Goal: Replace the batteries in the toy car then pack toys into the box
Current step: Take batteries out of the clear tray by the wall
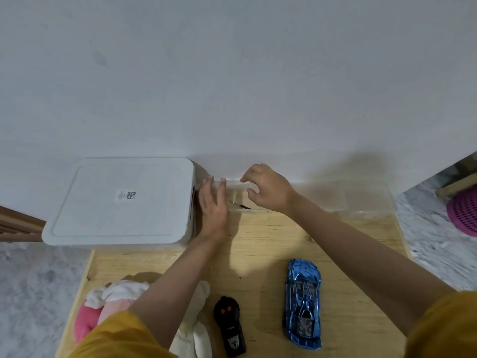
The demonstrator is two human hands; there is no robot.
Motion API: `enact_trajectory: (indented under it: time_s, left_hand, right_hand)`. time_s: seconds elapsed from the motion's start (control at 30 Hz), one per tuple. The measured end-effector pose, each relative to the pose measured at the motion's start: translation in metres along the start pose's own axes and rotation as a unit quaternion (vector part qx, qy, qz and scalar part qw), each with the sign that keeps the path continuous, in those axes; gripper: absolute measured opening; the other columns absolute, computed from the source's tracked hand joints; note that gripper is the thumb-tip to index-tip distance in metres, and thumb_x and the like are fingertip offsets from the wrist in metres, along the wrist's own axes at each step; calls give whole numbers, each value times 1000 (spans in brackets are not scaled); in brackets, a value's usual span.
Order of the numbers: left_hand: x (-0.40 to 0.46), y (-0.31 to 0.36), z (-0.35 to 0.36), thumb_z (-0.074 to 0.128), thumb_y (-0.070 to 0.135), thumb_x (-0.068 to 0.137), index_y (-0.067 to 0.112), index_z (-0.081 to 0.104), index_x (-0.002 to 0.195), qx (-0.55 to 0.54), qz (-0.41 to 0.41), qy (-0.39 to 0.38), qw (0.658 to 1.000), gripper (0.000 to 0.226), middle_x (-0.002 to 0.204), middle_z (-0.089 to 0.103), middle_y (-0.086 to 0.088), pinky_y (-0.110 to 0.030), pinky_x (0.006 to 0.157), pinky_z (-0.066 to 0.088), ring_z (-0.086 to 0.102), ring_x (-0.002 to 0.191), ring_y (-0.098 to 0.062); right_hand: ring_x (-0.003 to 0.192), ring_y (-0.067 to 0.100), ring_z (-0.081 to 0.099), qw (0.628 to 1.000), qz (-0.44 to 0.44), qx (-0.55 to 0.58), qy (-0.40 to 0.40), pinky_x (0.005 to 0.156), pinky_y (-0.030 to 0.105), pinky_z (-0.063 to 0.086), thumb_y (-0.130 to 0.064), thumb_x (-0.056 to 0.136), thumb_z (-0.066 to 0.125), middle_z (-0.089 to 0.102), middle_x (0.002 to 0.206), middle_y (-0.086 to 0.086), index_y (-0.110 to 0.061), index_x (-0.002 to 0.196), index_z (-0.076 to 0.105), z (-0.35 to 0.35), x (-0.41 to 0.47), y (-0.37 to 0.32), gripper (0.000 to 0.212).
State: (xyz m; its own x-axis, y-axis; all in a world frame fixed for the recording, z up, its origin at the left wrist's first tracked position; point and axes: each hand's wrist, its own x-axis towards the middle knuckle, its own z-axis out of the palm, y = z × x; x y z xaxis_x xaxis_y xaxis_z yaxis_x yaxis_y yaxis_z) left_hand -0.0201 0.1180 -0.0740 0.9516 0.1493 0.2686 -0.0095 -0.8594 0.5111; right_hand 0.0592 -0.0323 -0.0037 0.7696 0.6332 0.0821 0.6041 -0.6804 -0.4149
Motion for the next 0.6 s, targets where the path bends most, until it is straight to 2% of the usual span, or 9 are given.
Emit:
enact_trajectory:
  time_s: [0.1, 0.17, 0.23, 0.3, 0.37, 0.43, 0.47, 0.53, 0.6]
  left_hand:
    - [-1, -4, 0, 59, -31, 59, 5, 20, 142, 27, 22, 5, 999, 99, 145, 12, -16, -49, 108, 12, 12, 134, -40]
    - [2, -4, -3, 49, -35, 55, 3, 19, 144, 27, 33, 18, 999, 101, 147, 15, -16, -44, 115, 6, 11, 137, -37]
    - [5, -4, -4, 43, -36, 53, -3, 19, 144, 17, 38, 19, 999, 100, 150, 20, -20, -35, 119, -1, 11, 140, -36]
    - [6, -5, -5, 51, -32, 56, -9, 22, 143, 2, 41, 8, 999, 94, 151, 23, -26, -30, 119, -4, 10, 141, -37]
    - [7, -7, -7, 72, 2, 72, -10, 20, 144, -17, 45, -23, 999, 89, 152, 20, -27, -28, 119, -7, 2, 143, -34]
    - [9, -9, -7, 56, 50, 86, -8, 18, 145, -35, 58, -32, 997, 91, 154, 16, -26, -29, 119, -7, -7, 146, -25]
    - [10, -7, -8, 42, 61, 86, -8, 18, 146, -40, 60, -32, 997, 94, 154, 16, -25, -30, 119, -7, -9, 146, -23]
    - [11, -5, -8, 33, 66, 84, -7, 18, 146, -44, 52, -33, 997, 97, 155, 14, -24, -30, 119, -7, -9, 146, -23]
    - [11, 0, -12, 54, 50, 84, -6, 16, 147, -35, 33, -38, 998, 93, 156, 10, -21, -26, 118, -10, -10, 144, -22]
  right_hand:
    - [92, 28, 57, 994, -28, -48, 97, 69, 23, 35, -13, 78, 67, 61, 91, 8, -8, 96, 68, -1, 0, 3, 18]
    - [76, 27, 58, 985, -32, -79, 153, 60, 22, 35, -19, 77, 68, 59, 77, 5, -10, 82, 67, 1, 0, 5, 11]
    - [65, 24, 58, 979, 4, -71, 192, 53, 22, 36, -26, 80, 65, 58, 67, 2, -11, 75, 63, 5, -1, 6, 16]
    - [58, 23, 59, 974, 63, -13, 215, 49, 21, 37, -27, 81, 68, 59, 62, 2, -9, 76, 61, 11, -3, 6, 20]
    - [57, 24, 59, 969, 98, 40, 225, 49, 23, 39, -28, 82, 69, 58, 61, 3, -7, 79, 61, 15, -3, 7, 22]
    - [60, 23, 59, 964, 114, 72, 231, 52, 24, 39, -28, 82, 69, 60, 64, 4, -6, 81, 61, 18, -1, 7, 23]
    - [62, 22, 59, 962, 117, 82, 235, 54, 24, 40, -28, 83, 69, 61, 67, 4, -6, 81, 61, 19, -1, 7, 23]
    - [66, 19, 59, 956, 111, 95, 253, 55, 24, 40, -26, 83, 68, 60, 71, 3, -8, 79, 59, 21, -3, 8, 21]
    - [68, 15, 54, 953, 99, 92, 270, 56, 24, 39, -20, 83, 69, 57, 72, 0, -10, 75, 57, 28, -10, 7, 18]
